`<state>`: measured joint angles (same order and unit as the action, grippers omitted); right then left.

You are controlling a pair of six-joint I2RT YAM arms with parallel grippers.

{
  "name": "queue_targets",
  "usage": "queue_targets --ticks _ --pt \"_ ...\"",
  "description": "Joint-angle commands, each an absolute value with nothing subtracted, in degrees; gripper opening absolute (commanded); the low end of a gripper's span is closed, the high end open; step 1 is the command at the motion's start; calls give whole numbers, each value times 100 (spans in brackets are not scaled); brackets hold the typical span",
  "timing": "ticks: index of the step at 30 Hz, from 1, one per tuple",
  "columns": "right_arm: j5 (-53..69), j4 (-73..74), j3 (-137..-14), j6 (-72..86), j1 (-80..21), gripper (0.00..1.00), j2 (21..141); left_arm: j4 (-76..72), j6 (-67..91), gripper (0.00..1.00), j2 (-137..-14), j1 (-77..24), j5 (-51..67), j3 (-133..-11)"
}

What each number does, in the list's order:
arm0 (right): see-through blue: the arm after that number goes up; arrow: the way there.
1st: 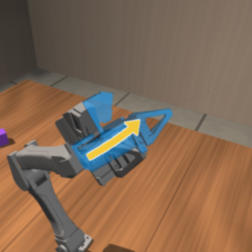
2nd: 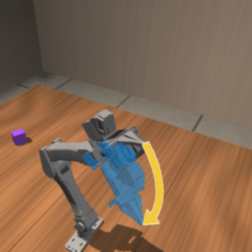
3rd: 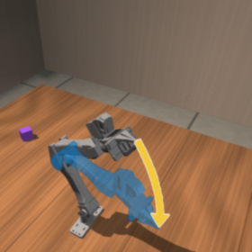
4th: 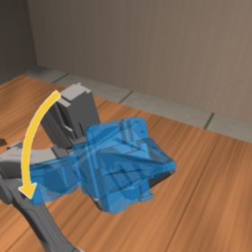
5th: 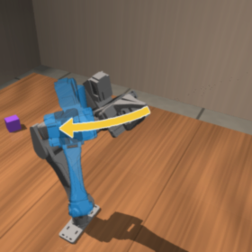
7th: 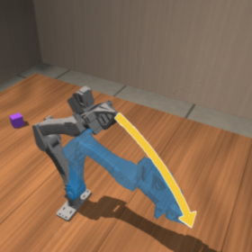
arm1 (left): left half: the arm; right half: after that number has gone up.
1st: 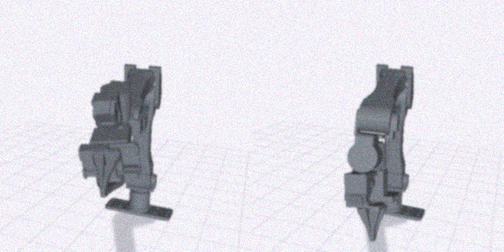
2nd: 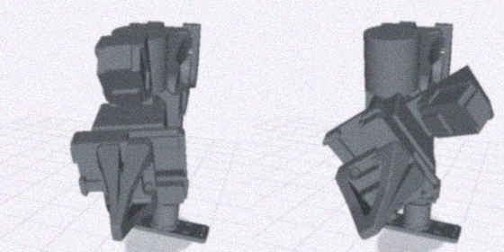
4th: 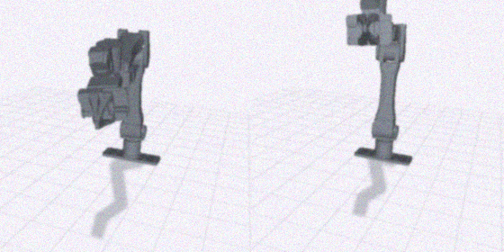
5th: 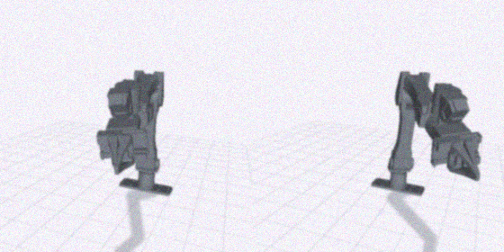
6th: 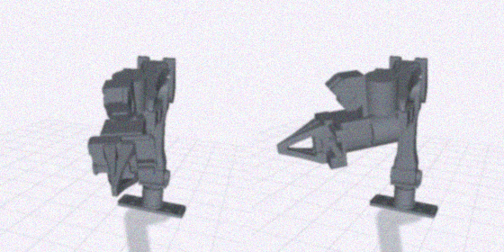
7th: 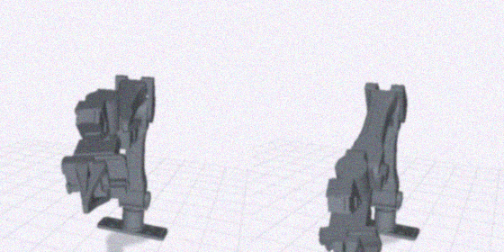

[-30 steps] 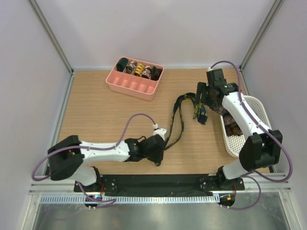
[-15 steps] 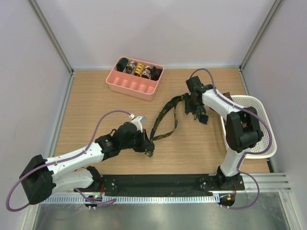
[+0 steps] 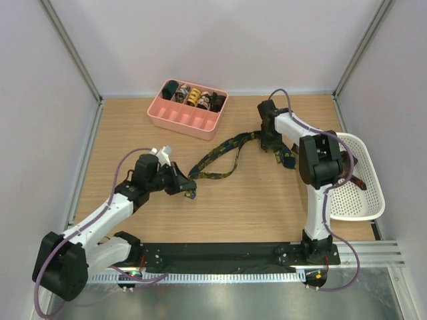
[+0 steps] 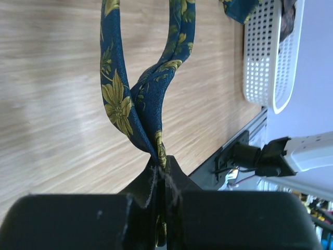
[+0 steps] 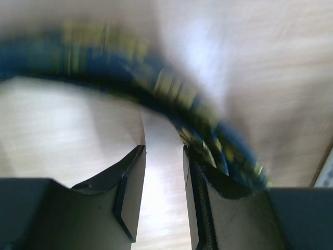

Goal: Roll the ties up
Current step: Flatten the tie

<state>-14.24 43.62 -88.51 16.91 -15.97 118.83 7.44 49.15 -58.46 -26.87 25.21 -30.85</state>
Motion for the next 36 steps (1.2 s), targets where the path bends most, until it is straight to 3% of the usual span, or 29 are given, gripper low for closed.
queue_targets --ticks 1,7,14,19,23,26,28,30,32,36 --pt "-1661 4586 -9832 1731 -1337 41 12391 91 5088 0 -6089 -2181 3706 -2866" --pt "-1504 4772 -10906 1802 -1090 41 13060 -309 5221 0 -6468 -1214 4175 -2672" --pt "-986 4711 -11909 1907 -861 41 13482 -298 5326 0 -6591 -1108 3613 -2523" --pt "-765 4474 -12207 1995 -844 46 13674 -816 5607 0 -6925 -915 3674 -2426" --pt "-677 4772 -13146 1986 -800 47 14227 -1204 5766 0 -7145 -704 3753 -2259" --pt "-633 4571 -13061 1995 -765 47 14186 -1248 5678 1 -7321 -703 3735 -2224" --pt "-528 4239 -12807 1995 -756 47 14028 -1152 5573 4 -7391 -703 3718 -2215" --pt "-536 4157 -12604 1995 -738 55 13913 -1038 5450 8 -7400 -703 3648 -2206" --pt "-545 4157 -12604 2048 -677 57 13887 -985 5414 16 -7374 -703 3534 -2154" --pt "-413 3745 -12271 2276 -510 57 13677 -862 5362 22 -7260 -703 3306 -2109"
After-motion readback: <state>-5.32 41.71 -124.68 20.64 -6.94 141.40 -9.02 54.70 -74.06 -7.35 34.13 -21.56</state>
